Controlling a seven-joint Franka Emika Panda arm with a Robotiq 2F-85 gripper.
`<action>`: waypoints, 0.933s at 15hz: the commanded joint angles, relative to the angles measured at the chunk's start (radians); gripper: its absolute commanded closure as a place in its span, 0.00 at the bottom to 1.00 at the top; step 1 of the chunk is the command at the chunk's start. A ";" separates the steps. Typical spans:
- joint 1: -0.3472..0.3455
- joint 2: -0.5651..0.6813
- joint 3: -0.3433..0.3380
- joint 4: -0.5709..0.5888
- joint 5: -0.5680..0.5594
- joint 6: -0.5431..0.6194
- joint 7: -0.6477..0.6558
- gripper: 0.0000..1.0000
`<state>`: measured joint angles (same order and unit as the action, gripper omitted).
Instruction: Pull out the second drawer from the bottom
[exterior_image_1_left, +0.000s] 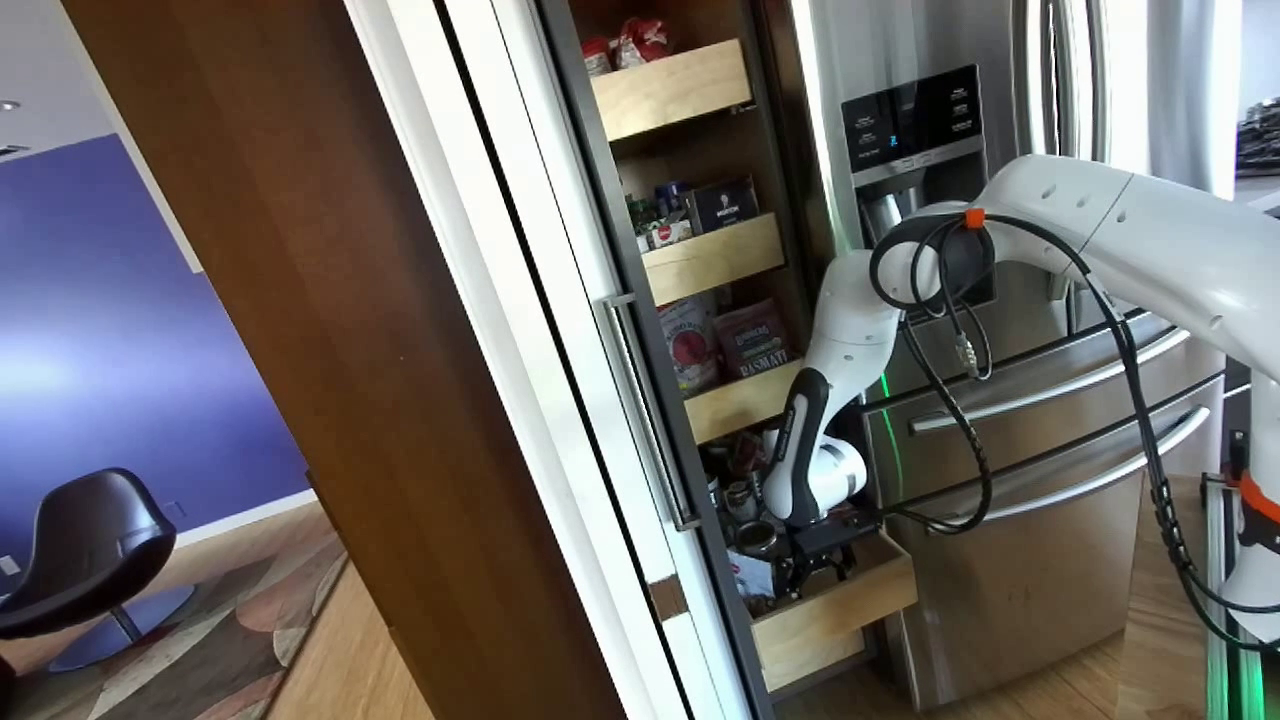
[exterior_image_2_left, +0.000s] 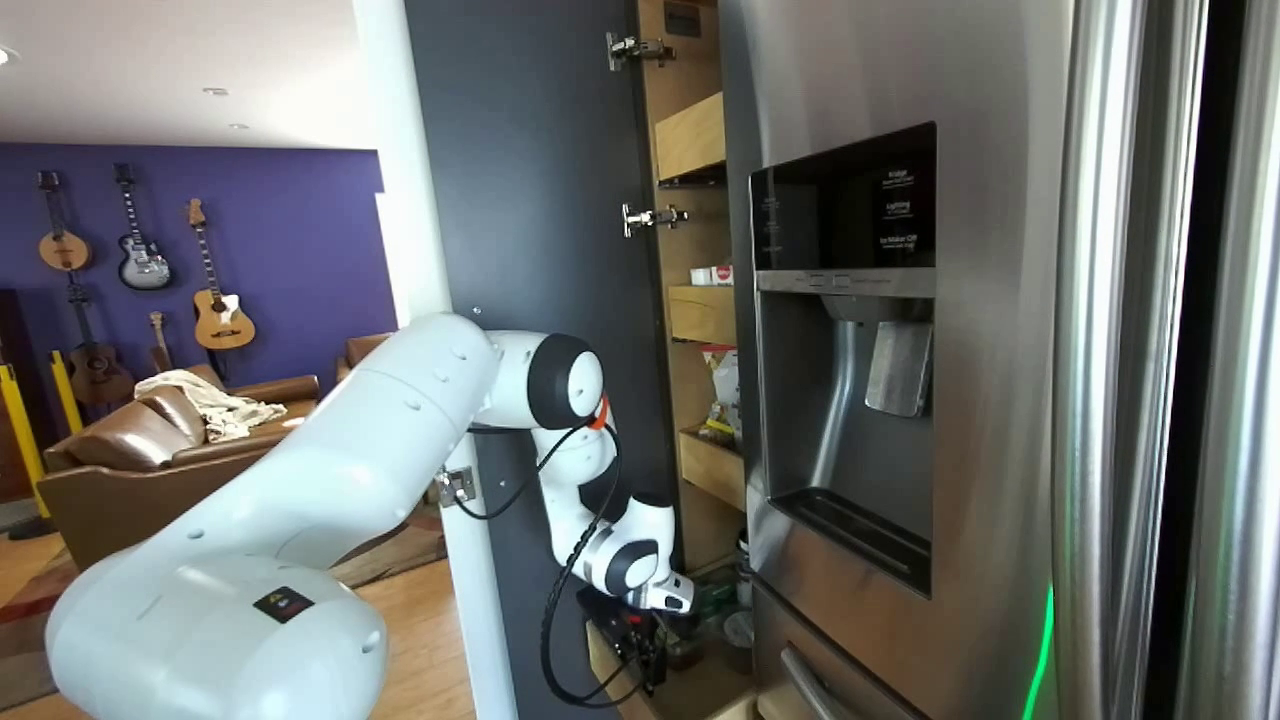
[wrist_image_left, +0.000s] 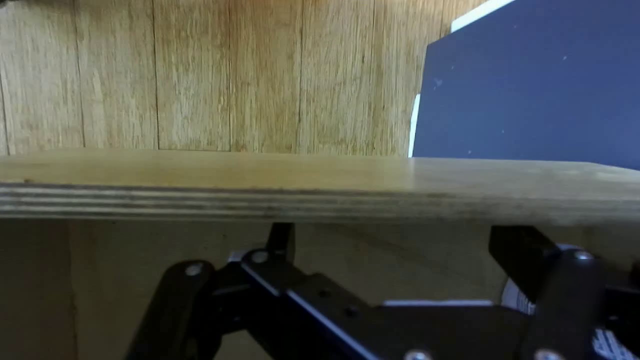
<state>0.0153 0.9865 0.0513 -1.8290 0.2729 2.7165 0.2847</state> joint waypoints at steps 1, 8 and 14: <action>-0.044 0.005 0.048 0.025 0.024 -0.131 -0.034 0.00; -0.059 0.007 0.069 0.058 0.049 -0.329 -0.046 0.00; -0.058 0.008 0.070 0.085 0.063 -0.481 -0.067 0.00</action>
<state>-0.0293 0.9859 0.1123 -1.7633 0.3050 2.3045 0.2472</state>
